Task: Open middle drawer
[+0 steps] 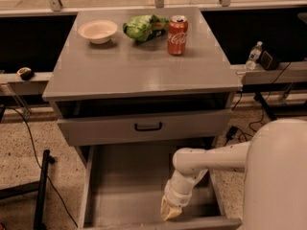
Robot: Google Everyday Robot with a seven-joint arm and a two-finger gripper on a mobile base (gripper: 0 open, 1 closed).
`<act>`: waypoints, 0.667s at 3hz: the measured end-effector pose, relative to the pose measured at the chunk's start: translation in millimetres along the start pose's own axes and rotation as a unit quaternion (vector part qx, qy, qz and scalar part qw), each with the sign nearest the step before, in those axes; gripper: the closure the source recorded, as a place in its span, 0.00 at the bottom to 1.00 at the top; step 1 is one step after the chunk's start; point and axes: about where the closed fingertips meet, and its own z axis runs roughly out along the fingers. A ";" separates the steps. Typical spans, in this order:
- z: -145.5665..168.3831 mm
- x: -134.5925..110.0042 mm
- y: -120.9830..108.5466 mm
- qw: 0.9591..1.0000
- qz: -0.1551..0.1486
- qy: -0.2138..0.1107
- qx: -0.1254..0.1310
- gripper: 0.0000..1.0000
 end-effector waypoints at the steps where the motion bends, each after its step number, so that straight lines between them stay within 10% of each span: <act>1: 3.1 2.8 35.7 0.999 0.015 -0.020 -0.022 1.00; 2: -6.6 -0.8 66.3 0.998 0.019 -0.061 0.004 1.00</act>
Offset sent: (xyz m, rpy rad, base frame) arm -0.0721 -0.0395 0.0322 0.1437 0.0598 -0.1143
